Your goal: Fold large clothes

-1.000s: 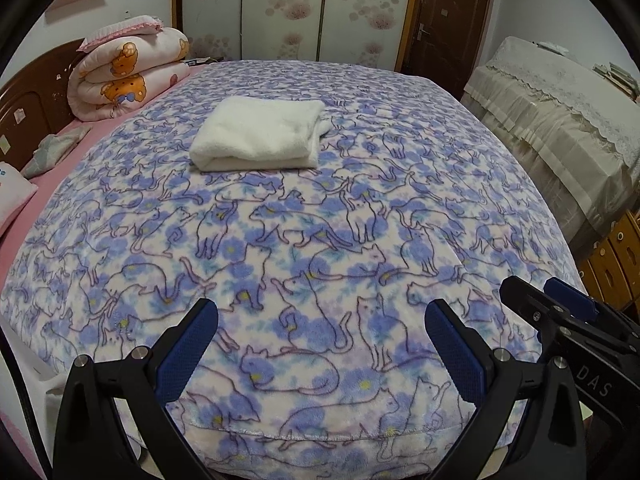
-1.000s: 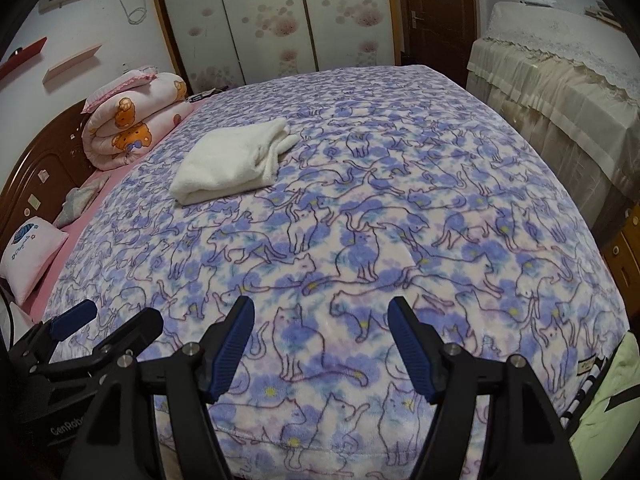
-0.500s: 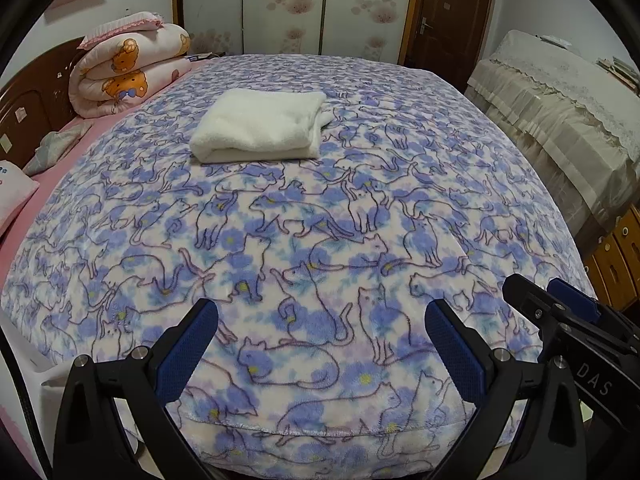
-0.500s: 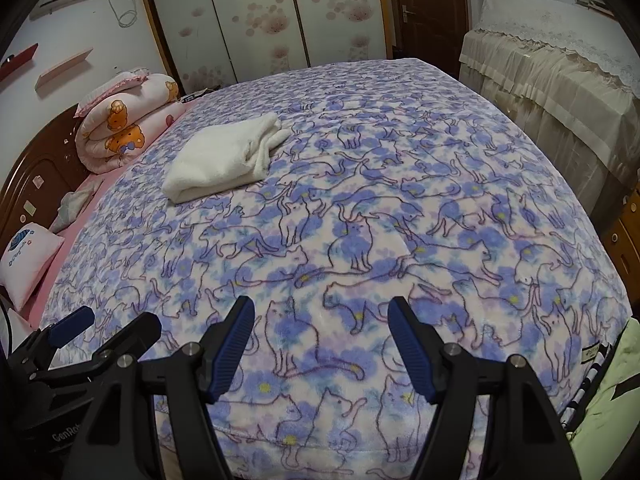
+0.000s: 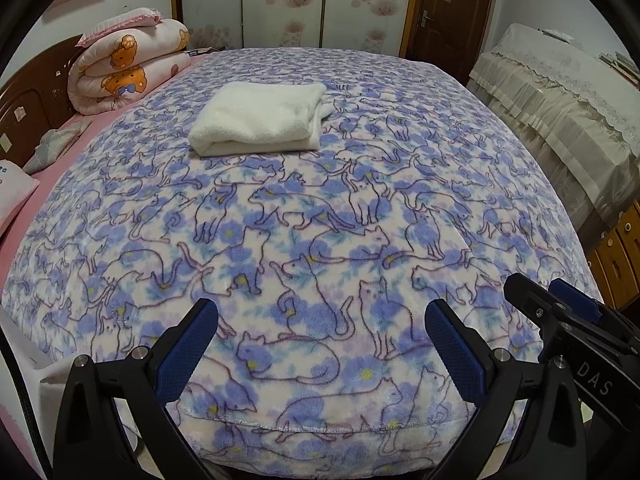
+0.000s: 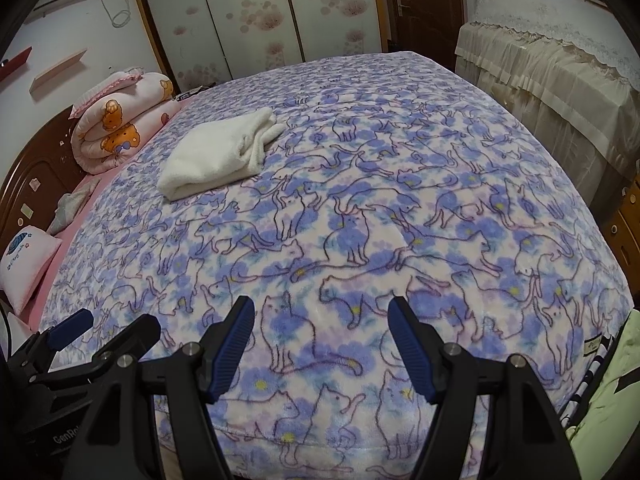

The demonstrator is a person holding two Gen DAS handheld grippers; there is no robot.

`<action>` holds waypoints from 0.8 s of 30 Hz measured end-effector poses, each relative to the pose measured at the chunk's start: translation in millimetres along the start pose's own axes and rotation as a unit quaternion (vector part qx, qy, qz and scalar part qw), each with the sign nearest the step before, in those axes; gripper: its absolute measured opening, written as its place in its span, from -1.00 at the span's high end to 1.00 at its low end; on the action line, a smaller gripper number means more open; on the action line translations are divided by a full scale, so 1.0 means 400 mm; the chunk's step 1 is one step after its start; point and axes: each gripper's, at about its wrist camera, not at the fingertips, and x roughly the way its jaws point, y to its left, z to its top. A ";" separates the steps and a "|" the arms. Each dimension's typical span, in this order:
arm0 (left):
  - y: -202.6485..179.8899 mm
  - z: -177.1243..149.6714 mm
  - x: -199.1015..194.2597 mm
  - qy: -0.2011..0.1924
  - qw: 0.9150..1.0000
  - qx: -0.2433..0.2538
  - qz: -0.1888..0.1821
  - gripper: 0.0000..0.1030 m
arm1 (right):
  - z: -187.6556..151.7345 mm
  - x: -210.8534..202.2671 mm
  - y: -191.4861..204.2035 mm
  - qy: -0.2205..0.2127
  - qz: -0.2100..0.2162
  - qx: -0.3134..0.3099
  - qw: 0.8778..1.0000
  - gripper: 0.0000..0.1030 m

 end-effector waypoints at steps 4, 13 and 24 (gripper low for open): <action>0.000 0.001 0.000 0.001 1.000 -0.002 -0.002 -0.99 | -0.008 0.004 -0.006 -0.002 -0.002 0.001 1.000 -0.35; 0.006 -0.003 0.003 0.002 1.000 0.003 -0.001 -0.99 | -0.003 0.004 -0.010 -0.002 -0.002 0.002 1.000 -0.35; 0.004 -0.002 0.002 0.001 1.000 0.004 0.000 -0.99 | -0.001 0.004 -0.014 -0.002 -0.001 0.000 1.000 -0.35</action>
